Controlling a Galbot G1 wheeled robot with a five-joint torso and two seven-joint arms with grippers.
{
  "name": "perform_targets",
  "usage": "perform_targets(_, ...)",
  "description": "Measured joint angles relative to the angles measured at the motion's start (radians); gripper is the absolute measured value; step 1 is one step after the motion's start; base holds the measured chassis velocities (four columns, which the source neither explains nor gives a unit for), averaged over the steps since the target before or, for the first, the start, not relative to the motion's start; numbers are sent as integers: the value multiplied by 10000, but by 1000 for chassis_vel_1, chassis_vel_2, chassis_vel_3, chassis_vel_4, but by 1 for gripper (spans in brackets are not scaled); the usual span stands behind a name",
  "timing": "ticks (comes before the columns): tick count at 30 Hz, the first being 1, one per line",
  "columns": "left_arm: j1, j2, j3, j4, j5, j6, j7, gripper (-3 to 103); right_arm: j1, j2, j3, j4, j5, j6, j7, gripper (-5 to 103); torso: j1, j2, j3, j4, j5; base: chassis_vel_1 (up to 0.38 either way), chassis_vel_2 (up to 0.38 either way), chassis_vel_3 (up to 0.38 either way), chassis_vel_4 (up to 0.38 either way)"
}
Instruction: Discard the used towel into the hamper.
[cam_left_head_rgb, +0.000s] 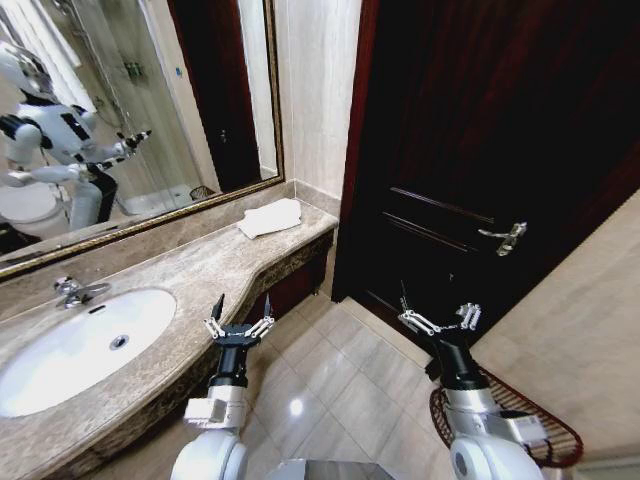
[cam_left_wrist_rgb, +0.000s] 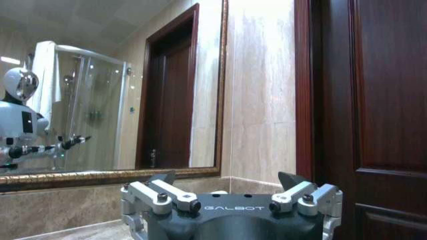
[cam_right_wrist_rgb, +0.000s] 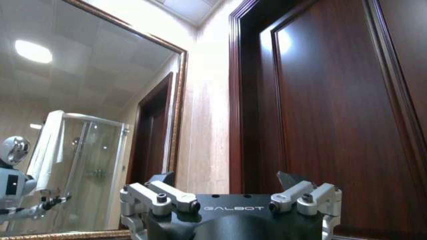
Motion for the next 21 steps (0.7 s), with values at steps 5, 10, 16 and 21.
perform_targets(5,-16,0,5,1,3,11,-7,100,-10,1,2,0,3,4,-18,100,0,0,0,0,0,0,0,0,0)
perform_targets(10,-25,0,10,1,-22,78,-2,100,-15,2,3,0,3,5,-23,100,0,0,0,1,0,0,0,0,0)
perform_targets(16,12,1,23,14,-106,244,28,100,-33,-4,-10,0,-10,4,-39,100,-1,0,0,2,0,-5,4,7,-9)
perform_targets(21,9,0,35,20,-107,306,54,100,-39,-7,-15,-1,-14,4,-47,100,-2,1,0,1,0,-49,57,56,-68)
